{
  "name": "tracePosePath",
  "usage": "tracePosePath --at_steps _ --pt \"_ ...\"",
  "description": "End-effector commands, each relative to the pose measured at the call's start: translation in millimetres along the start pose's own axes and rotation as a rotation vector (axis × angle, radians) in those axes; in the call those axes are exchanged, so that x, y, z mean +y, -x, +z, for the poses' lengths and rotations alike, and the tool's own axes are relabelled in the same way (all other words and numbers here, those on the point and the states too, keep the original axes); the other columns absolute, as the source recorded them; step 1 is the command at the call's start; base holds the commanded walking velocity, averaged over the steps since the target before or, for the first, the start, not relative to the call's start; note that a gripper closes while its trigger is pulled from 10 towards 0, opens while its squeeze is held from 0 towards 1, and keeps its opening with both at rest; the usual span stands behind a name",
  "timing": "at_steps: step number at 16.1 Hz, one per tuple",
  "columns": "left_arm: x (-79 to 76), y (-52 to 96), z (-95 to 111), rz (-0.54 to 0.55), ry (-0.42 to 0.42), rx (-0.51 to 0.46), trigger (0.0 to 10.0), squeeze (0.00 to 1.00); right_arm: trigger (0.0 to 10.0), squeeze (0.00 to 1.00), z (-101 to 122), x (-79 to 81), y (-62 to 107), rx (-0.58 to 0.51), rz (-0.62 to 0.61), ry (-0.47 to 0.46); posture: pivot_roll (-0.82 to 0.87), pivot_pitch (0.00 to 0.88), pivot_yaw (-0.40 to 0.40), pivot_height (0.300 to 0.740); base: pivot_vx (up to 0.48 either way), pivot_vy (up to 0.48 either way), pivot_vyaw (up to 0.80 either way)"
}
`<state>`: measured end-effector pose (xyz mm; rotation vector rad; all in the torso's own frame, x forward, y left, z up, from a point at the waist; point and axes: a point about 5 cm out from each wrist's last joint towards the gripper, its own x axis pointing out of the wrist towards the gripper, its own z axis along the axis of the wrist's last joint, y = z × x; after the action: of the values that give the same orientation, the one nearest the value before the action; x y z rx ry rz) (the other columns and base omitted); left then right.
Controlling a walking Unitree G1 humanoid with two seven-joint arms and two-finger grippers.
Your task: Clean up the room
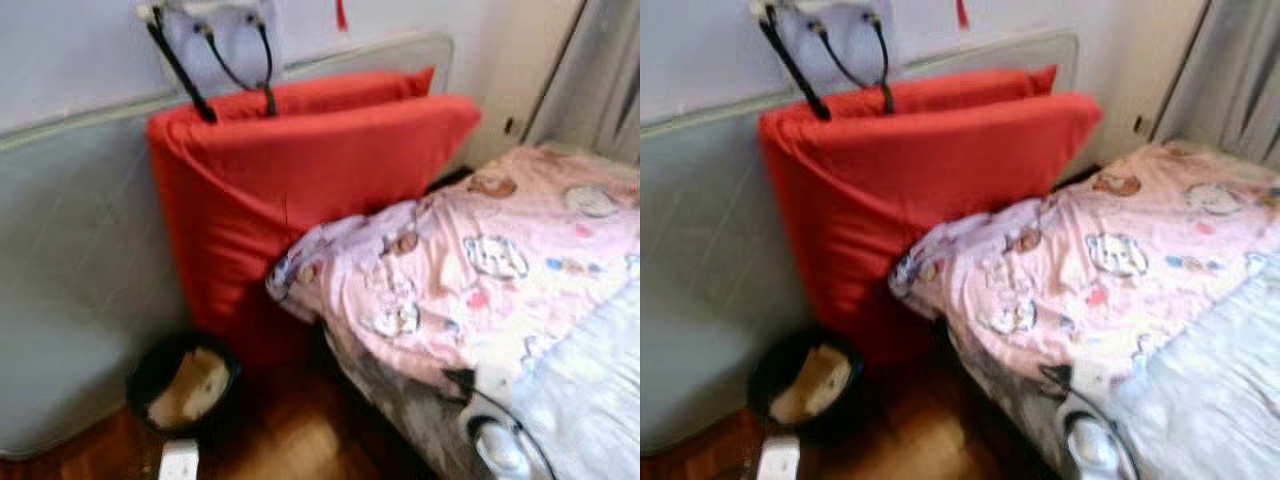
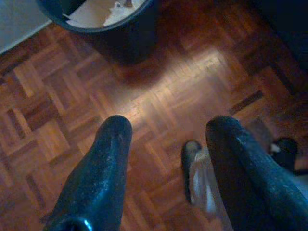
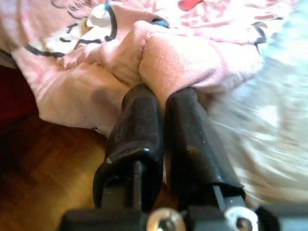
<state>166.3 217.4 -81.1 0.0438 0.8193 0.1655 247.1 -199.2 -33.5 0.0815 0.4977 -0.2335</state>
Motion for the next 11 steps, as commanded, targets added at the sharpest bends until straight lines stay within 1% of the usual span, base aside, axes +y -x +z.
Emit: tracePosePath --at_steps 1,3,5,7,11 --pt "4.4 2.2 -7 0.009 -0.001 0.025 10.0 0.0 10.0 0.0 9 5.6 -2.0 -0.053 0.006 -0.012 0.03 0.0 -0.03 0.74 -0.281 0.0 0.0" --pt "5.1 2.8 -8 0.009 -0.003 0.03 10.0 0.0 10.0 0.0 12 5.0 -2.7 -0.069 0.0 -0.011 0.03 0.0 -0.029 0.74 -0.279 0.0 0.0" --pt "5.6 3.1 -10 0.01 -0.008 0.045 10.0 0.0 10.0 0.0 8 7.5 -2.3 -0.036 0.021 -0.028 0.03 0.0 -0.029 0.74 0.0 0.0 0.0" --pt "4.0 3.1 -11 0.002 -0.006 0.054 10.0 0.0 10.0 0.0 -4 12.6 0.1 0.041 0.066 -0.02 0.03 0.0 -0.029 0.74 0.0 0.0 0.0" --pt "3.9 3.5 -13 0.002 -0.007 0.066 10.0 0.0 10.0 0.0 -7 8.6 0.4 0.068 0.041 -0.023 0.03 0.0 -0.03 0.74 0.0 0.0 0.0"
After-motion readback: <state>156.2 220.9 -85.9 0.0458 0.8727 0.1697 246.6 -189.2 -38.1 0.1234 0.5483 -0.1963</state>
